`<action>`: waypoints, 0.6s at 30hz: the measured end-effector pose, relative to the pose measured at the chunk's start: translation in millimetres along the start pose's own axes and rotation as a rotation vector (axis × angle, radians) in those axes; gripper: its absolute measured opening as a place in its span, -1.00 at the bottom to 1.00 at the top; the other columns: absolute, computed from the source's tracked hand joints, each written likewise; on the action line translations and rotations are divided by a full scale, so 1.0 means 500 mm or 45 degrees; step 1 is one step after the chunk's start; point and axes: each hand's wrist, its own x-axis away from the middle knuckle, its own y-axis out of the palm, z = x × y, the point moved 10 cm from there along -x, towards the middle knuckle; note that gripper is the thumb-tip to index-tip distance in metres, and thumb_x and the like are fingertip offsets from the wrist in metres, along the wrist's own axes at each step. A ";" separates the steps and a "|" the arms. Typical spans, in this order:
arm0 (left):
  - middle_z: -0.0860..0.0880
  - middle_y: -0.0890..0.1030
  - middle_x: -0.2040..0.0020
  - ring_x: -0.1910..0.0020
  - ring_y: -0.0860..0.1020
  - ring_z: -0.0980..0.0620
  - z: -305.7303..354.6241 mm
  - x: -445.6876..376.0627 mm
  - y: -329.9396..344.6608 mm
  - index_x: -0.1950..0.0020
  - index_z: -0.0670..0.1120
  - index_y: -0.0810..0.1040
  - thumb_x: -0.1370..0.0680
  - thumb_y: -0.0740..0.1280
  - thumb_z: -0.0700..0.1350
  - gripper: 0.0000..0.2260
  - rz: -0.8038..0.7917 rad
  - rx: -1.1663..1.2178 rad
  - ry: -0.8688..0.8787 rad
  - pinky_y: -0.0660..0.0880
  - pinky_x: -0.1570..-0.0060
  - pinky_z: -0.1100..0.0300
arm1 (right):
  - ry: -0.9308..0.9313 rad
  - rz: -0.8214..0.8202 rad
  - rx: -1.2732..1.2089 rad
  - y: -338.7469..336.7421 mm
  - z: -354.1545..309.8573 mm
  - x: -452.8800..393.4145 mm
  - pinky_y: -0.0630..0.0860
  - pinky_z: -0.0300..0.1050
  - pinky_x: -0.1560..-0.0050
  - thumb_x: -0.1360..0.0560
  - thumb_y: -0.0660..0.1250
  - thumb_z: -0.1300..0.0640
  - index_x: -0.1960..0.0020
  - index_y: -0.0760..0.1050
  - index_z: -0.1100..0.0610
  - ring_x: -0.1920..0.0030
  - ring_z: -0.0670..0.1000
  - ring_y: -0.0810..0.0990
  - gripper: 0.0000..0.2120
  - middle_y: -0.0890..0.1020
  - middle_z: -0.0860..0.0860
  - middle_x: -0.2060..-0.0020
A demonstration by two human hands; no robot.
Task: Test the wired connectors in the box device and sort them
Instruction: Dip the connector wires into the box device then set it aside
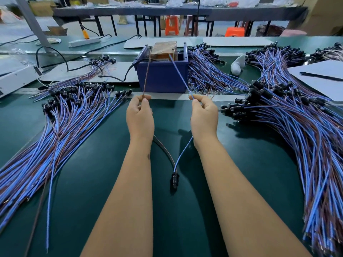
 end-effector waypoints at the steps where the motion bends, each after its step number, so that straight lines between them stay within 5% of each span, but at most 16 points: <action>1: 0.06 0.36 0.39 0.45 0.29 0.12 0.001 -0.002 0.001 0.05 0.04 0.53 -0.64 0.13 -0.17 -0.78 -0.013 0.005 0.007 0.27 0.46 0.25 | 0.013 0.001 -0.003 0.004 0.005 -0.002 0.21 -0.19 0.41 -0.58 0.12 0.26 -0.03 0.57 0.04 0.51 -0.10 0.21 -0.73 0.27 -0.12 0.51; 11: 0.09 0.52 0.52 0.55 0.39 0.16 -0.020 -0.025 0.003 -0.12 0.00 0.59 -0.66 0.16 -0.12 -0.79 -0.060 -0.083 -0.037 0.40 0.47 0.29 | -0.059 -0.078 0.110 0.002 0.010 -0.022 0.27 -0.12 0.36 -0.56 0.12 0.25 -0.11 0.56 0.03 0.46 -0.06 0.27 -0.71 0.34 -0.15 0.50; 18: 0.09 0.54 0.52 0.56 0.41 0.18 -0.041 -0.035 -0.010 -0.02 0.05 0.59 -0.65 0.17 -0.13 -0.79 0.005 -0.031 -0.133 0.42 0.44 0.28 | -0.051 -0.106 0.115 0.004 0.010 -0.023 0.32 -0.05 0.30 -0.57 0.12 0.25 -0.11 0.55 0.04 0.42 -0.02 0.29 -0.72 0.36 -0.09 0.46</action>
